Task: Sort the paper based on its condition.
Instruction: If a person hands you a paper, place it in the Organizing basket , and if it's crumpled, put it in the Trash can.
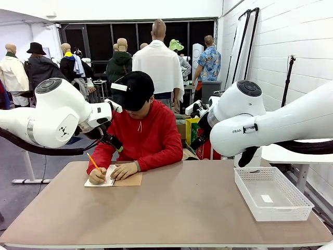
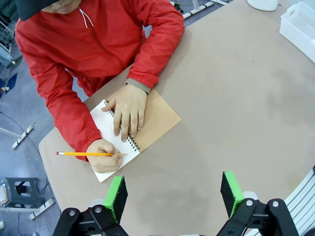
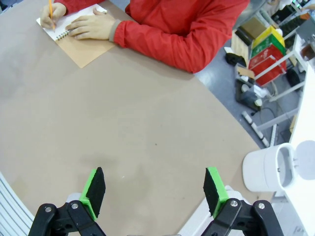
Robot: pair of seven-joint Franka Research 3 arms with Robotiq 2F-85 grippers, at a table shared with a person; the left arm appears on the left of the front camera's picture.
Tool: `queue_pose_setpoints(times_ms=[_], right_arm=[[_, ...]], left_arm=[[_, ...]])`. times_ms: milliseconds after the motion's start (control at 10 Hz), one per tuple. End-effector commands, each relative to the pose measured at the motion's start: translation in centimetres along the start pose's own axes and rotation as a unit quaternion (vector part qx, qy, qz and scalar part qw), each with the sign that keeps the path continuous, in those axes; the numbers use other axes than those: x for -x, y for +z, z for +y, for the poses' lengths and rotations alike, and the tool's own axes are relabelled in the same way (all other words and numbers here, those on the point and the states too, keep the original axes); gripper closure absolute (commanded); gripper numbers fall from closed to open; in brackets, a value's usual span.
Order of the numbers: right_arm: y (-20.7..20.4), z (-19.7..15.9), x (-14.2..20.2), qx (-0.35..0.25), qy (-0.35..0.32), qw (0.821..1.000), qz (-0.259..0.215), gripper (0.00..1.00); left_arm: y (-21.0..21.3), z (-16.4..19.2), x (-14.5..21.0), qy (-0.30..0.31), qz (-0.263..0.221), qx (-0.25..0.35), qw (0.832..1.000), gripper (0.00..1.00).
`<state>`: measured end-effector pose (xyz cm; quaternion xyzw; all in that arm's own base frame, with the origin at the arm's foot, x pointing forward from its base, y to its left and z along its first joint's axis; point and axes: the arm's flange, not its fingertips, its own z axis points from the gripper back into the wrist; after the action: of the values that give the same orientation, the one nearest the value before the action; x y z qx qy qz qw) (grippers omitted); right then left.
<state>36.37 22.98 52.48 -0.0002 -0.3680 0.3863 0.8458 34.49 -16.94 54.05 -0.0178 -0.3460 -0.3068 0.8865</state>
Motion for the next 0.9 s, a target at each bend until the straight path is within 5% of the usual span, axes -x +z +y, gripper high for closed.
queue_pose_setpoints(times_ms=[0,800], right_arm=[[0.01,0.0,-0.01,0.0,0.0,1.0,0.0,0.0],[0.01,0.0,-0.01,0.0,0.0,1.0,0.0,0.0]], left_arm=[[-0.02,-0.01,0.03,0.0,0.0,0.002,1.0,0.0],[-0.02,-0.01,0.03,0.0,0.0,0.002,1.0,0.0]])
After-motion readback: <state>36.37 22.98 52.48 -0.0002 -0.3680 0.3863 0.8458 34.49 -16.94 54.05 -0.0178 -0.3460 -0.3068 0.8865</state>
